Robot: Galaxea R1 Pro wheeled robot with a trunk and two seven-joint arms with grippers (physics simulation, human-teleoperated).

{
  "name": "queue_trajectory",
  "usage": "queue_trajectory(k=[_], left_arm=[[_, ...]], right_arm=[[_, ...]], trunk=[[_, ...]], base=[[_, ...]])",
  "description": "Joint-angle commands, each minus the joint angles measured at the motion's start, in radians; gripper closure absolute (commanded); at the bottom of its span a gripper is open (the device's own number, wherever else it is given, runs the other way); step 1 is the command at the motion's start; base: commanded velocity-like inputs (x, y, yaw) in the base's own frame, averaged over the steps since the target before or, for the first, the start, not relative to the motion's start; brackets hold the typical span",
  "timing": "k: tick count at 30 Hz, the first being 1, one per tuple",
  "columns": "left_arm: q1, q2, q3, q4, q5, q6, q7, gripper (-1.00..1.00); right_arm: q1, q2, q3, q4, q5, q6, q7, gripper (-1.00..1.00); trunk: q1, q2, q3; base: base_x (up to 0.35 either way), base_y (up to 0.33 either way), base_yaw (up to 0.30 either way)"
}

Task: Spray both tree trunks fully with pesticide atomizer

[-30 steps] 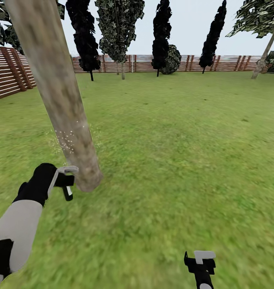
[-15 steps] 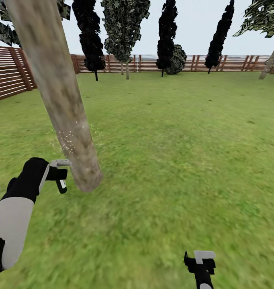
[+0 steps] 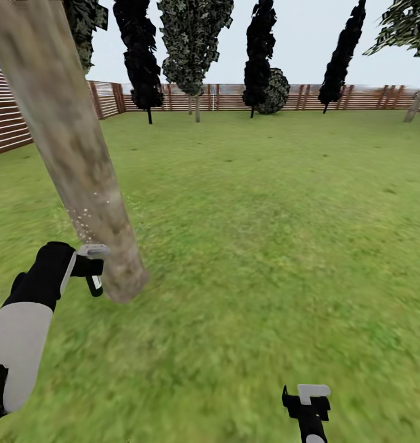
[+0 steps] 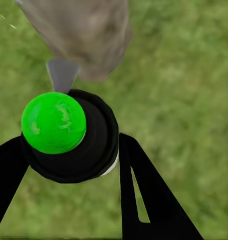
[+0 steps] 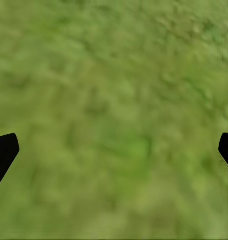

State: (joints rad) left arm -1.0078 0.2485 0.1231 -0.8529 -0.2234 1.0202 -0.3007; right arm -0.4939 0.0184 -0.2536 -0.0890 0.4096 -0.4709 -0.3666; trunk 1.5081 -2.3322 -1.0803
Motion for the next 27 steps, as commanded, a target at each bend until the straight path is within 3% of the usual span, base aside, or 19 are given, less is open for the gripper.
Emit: queue_trajectory(k=[1, 5, 19, 27], left_arm=[[0.000, 0.000, 0.001, 0.000, 0.000, 0.000, 0.001, 1.00], [0.003, 0.002, 0.004, 0.006, -0.001, -0.002, 0.007, 1.00], [0.007, 0.001, 0.007, 0.020, 0.001, -0.003, 0.010, 1.00], [0.012, 0.009, 0.017, 0.033, 0.008, 0.001, 0.008, 1.00]], right_arm=[[0.000, 0.000, 0.000, 0.000, 0.000, 0.000, 0.000, -1.00], [0.000, 0.000, -0.001, 0.000, 0.000, 0.000, 0.000, -1.00], [0.005, -0.004, -0.001, 0.000, 0.000, 0.000, 0.000, -1.00], [0.005, -0.003, -0.001, 0.000, 0.000, 0.000, 0.000, -1.00]], trunk=[[0.000, 0.000, 0.000], [0.000, 0.000, 0.000], [0.000, 0.000, 0.000], [0.000, 0.000, 0.000]], base=[[0.008, -0.270, 0.268], [0.072, -0.272, 0.231], [0.134, -0.253, 0.008], [0.096, -0.265, 0.250]])
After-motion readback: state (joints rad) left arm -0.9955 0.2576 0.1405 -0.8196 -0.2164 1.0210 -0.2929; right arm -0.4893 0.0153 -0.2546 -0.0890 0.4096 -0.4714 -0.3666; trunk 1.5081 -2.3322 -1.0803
